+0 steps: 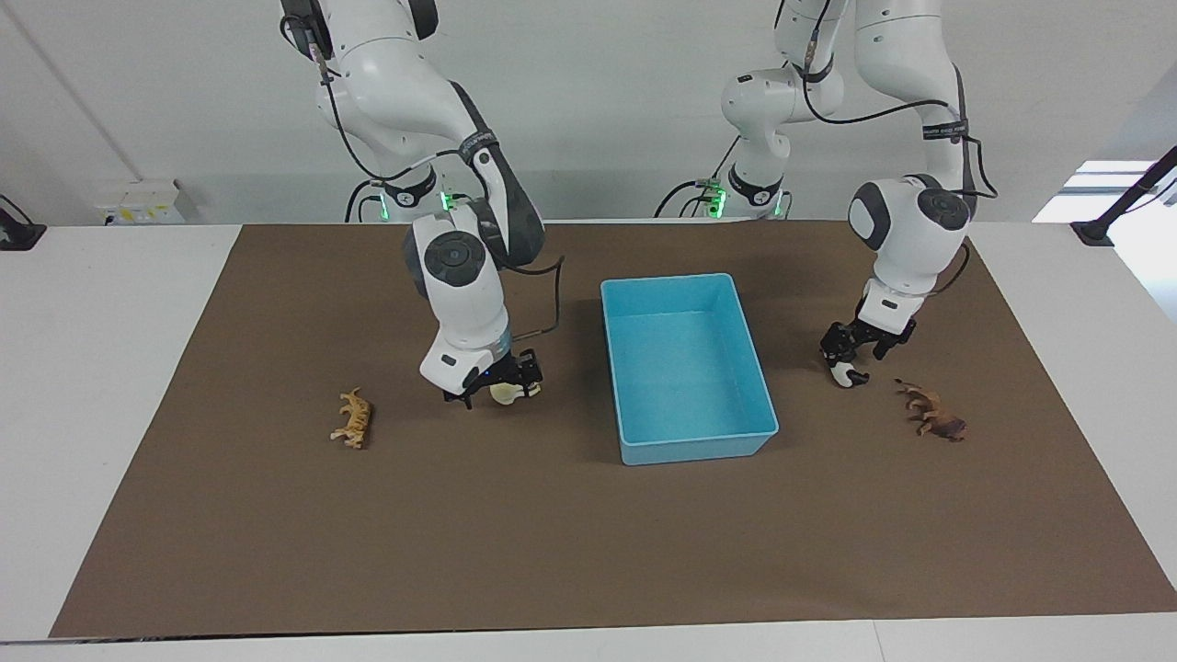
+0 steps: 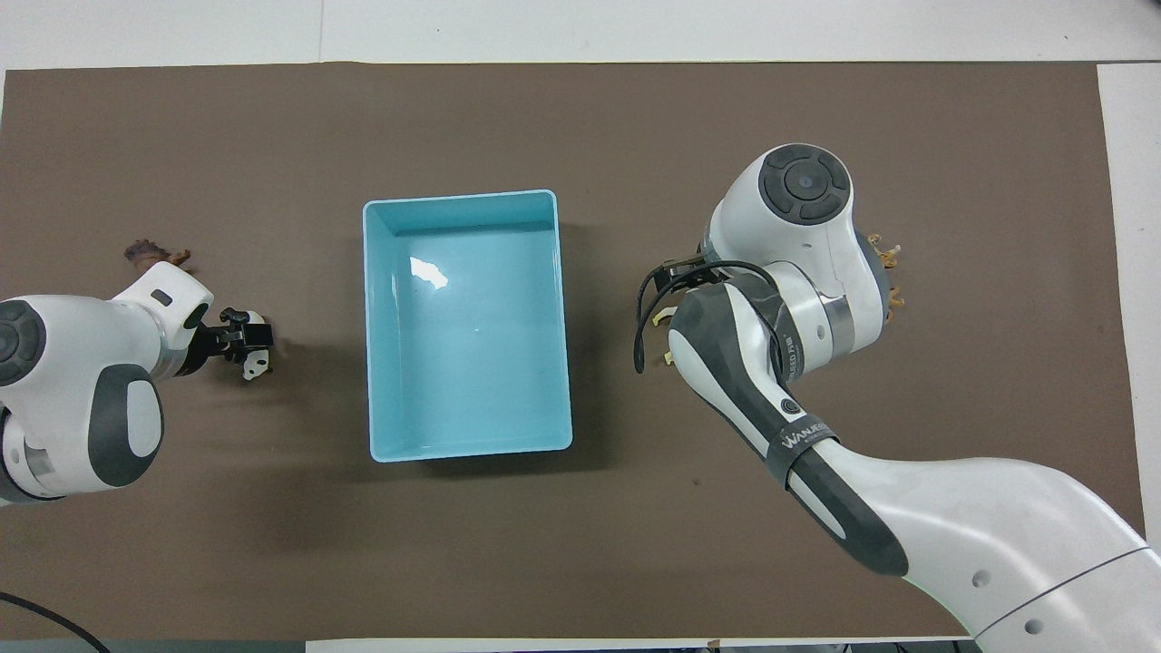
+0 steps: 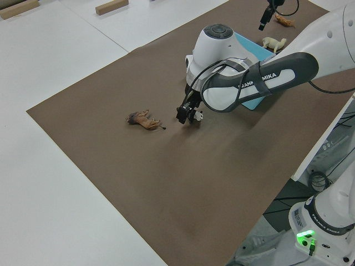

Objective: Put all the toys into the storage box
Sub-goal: 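Grasp the panda with the left gripper while the right gripper grasps the llama, then lower the panda into the blue box and open the left gripper, then place the llama in the box while the left gripper returns to the lion, then grasp the brown lion with the left gripper while the right gripper reaches the tiger, then drop the lion into the box while the right gripper grasps the tiger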

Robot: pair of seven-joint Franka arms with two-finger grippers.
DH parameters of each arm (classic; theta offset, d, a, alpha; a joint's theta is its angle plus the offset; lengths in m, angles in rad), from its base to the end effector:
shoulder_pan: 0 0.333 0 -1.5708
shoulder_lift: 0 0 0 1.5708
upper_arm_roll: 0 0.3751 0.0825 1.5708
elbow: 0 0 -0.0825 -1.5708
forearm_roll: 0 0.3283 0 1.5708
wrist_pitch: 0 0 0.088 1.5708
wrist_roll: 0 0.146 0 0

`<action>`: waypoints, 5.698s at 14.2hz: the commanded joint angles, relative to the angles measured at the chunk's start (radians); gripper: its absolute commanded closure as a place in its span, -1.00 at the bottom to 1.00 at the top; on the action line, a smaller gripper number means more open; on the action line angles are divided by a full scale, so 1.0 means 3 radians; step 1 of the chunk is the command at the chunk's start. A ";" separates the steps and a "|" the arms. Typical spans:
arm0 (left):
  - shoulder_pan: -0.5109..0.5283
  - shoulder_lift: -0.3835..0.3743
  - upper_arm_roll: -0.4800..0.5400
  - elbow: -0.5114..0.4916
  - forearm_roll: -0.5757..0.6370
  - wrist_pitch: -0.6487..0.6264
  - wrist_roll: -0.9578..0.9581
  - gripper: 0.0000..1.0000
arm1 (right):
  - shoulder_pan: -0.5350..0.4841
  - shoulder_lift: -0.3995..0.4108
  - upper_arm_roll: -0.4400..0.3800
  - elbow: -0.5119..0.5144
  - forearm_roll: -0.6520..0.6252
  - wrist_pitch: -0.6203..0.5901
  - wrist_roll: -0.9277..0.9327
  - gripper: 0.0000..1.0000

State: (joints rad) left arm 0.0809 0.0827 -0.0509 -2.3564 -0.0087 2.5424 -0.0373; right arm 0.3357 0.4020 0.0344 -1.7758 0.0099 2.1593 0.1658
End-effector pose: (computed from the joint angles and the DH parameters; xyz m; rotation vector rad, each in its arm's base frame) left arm 0.4906 0.0149 0.3666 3.1254 0.1167 0.1618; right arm 0.5830 0.2244 0.3790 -3.1103 -0.3060 0.0365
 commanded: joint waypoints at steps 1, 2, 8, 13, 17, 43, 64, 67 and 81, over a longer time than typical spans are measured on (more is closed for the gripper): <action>-0.0075 0.0082 0.0026 -0.0045 -0.0012 0.0126 0.0048 -0.96 | 0.0021 -0.0195 0.0008 -0.0293 0.0018 -0.0014 0.0041 -1.00; -0.0075 0.0082 0.0026 -0.0050 -0.0007 0.0126 0.0048 -0.66 | 0.0036 -0.0205 0.0008 -0.0319 0.0018 -0.0009 0.0046 -1.00; -0.0106 0.0082 0.0026 -0.0005 -0.0012 0.0080 0.0042 0.95 | 0.0042 -0.0241 0.0008 -0.0452 0.0018 0.0088 0.0056 -1.00; -0.0131 0.0077 0.0016 0.0862 -0.0012 -0.0899 -0.0100 0.96 | 0.0047 -0.0302 0.0013 -0.0717 0.0018 0.0390 0.0056 -1.00; -0.0488 0.0036 0.0001 0.1600 -0.0053 -0.1678 -0.0773 0.95 | 0.0062 -0.0297 0.0018 -0.0733 0.0018 0.0416 0.0076 -1.00; 0.0435 0.0557 0.0083 0.1499 0.0208 -0.0239 0.0073 -1.00 | 0.0593 -0.0221 0.0172 0.0382 0.0458 0.0583 0.1967 1.00; 0.0451 0.0962 0.0088 0.1247 0.0203 0.0235 0.0063 0.69 | -0.0903 -0.0506 -0.0002 -0.0108 0.0418 -0.0102 0.0297 -1.00; 0.0360 0.0865 0.0057 0.1748 0.0172 -0.0556 -0.0140 0.69 | -0.1047 -0.0476 -0.0002 -0.0227 0.0239 0.0007 0.0276 -1.00; -0.1747 0.0154 -0.0015 0.1475 0.0172 -0.1175 -0.3265 0.08 | -0.1226 -0.0159 -0.0002 -0.0472 0.0033 0.0457 0.0061 -1.00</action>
State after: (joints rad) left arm -0.4106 0.2034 -0.0764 -1.7738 0.0340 2.0933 -0.9795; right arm -0.0193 0.3550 0.0219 -1.8923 0.0358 2.2674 0.1966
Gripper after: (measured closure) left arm 0.361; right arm 0.000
